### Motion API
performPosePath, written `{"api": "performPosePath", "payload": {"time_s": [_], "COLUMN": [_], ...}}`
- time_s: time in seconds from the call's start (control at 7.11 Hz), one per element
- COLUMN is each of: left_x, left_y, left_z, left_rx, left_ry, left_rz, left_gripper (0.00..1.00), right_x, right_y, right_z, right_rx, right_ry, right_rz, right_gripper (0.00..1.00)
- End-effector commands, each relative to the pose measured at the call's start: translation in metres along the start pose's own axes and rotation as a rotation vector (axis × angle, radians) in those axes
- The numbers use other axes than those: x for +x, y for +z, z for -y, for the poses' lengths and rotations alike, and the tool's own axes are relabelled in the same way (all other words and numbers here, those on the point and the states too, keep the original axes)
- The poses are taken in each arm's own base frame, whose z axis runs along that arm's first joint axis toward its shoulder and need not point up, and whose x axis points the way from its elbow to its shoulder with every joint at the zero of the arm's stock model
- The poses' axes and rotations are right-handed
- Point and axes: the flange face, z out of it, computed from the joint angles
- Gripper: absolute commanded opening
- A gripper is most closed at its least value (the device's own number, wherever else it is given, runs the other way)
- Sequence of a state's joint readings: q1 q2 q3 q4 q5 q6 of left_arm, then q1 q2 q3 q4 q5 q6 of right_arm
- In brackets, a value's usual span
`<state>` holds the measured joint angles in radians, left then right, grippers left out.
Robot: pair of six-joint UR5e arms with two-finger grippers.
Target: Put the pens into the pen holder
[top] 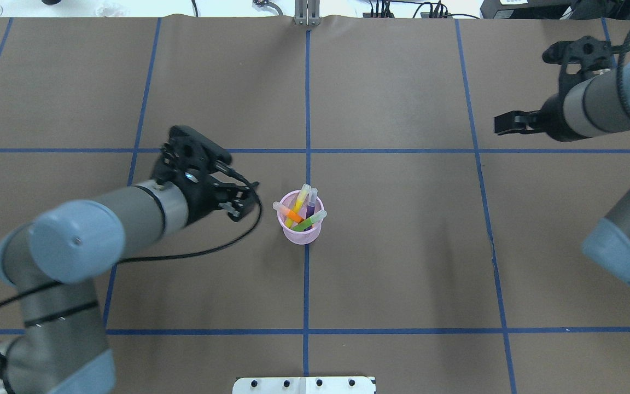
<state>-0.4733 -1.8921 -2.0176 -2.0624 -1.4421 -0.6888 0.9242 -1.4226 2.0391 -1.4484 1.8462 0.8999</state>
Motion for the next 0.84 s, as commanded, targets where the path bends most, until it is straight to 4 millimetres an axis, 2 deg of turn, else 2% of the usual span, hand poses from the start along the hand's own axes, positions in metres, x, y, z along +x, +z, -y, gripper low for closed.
{"api": "performPosePath", "payload": {"time_s": [0.0,0.14,0.28,0.42,0.56,0.7], "left_x": [-0.188,-0.274,-0.354,-0.421,-0.472,-0.495], "left_y": [-0.053,-0.08,-0.11,-0.131,-0.149,-0.159], "left_z": [-0.043,-0.076,-0.107,-0.137,-0.154,-0.156], "left_rx": [-0.32,-0.42,-0.458,-0.476,-0.519,-0.595], "left_ry": [-0.153,-0.218,-0.187,-0.087,-0.15,-0.214], "left_rz": [-0.031,-0.014,0.006,0.049,0.143,0.237], "left_gripper": [0.81,0.8,0.8,0.8,0.81,0.81], "right_x": [0.138,0.208,0.261,0.306,0.343,0.367], "right_y": [-0.007,-0.003,0.001,0.005,0.015,0.025], "right_z": [0.029,0.044,0.051,0.043,0.03,0.018], "right_rx": [-0.126,-0.175,-0.192,-0.209,-0.236,-0.267], "right_ry": [-0.082,-0.086,-0.114,-0.119,-0.164,-0.173], "right_rz": [0.028,0.072,0.093,0.076,0.067,0.068], "right_gripper": [0.99,0.99,0.99,0.99,0.99,0.99]}}
